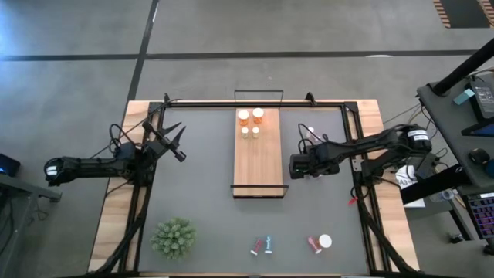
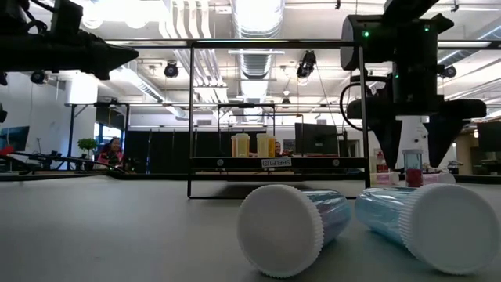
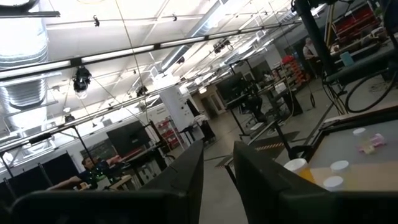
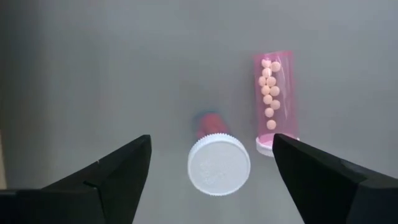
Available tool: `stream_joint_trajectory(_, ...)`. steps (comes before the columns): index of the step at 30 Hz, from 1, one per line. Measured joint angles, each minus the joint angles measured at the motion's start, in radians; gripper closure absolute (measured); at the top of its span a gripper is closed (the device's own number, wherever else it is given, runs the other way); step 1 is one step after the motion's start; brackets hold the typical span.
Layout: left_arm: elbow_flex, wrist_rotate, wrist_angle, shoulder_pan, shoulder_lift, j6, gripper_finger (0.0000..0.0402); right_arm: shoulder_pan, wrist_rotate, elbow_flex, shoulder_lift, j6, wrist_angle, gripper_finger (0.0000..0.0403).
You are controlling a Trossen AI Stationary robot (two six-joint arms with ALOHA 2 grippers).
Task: Pick and place medicine bottles onto shelf by color
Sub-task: Put the top blue pill bottle on the shelf
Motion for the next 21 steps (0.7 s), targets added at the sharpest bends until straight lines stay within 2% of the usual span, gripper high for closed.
stream_joint_trajectory(12, 0.000, 0.000, 0.001, 0.000, 0.000, 0.000, 0.0330, 0.000, 0.000, 0.000, -0.002, 0.014, 0.007, 0.0195)
stream_joint_trajectory(21, 0.000, 0.000, 0.001, 0.000, 0.002, 0.000, 0.0330, 0.000, -0.008, 0.000, -0.004, 0.024, 0.008, 0.0251)
